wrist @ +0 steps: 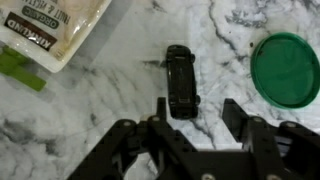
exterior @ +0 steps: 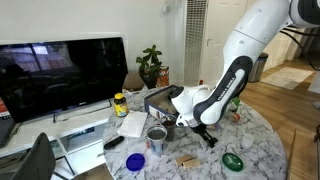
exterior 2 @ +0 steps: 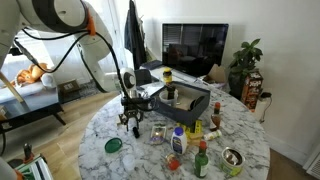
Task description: Flip the toy car over
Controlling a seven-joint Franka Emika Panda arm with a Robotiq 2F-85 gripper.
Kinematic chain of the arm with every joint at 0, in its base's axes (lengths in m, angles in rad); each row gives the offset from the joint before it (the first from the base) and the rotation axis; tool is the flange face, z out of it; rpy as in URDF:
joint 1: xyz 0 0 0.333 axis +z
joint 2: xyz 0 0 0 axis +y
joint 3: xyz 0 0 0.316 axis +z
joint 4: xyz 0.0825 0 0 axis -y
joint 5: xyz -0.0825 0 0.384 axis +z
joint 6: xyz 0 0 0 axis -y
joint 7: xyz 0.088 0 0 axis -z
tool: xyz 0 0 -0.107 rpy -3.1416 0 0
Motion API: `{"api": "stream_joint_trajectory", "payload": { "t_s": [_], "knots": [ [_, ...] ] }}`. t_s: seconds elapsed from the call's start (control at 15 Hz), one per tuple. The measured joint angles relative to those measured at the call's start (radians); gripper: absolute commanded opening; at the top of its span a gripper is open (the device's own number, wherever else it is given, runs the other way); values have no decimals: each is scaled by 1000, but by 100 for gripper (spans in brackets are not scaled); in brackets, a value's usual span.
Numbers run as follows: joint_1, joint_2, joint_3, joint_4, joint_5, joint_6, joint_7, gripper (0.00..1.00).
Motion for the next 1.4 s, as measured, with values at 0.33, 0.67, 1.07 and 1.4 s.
{"api": "stream_joint_trajectory", "payload": {
  "t_s": [0.33, 0.67, 1.07, 1.4],
  "knots": [
    [0, 1, -1, 7, 0, -10, 0, 5],
    [-17, -7, -1, 10, 1, -10, 0, 7],
    [-100, -91, 14, -46, 44, 90, -35, 7],
    [-219, -178, 78, -172, 211, 328, -207, 7]
  ]
}}
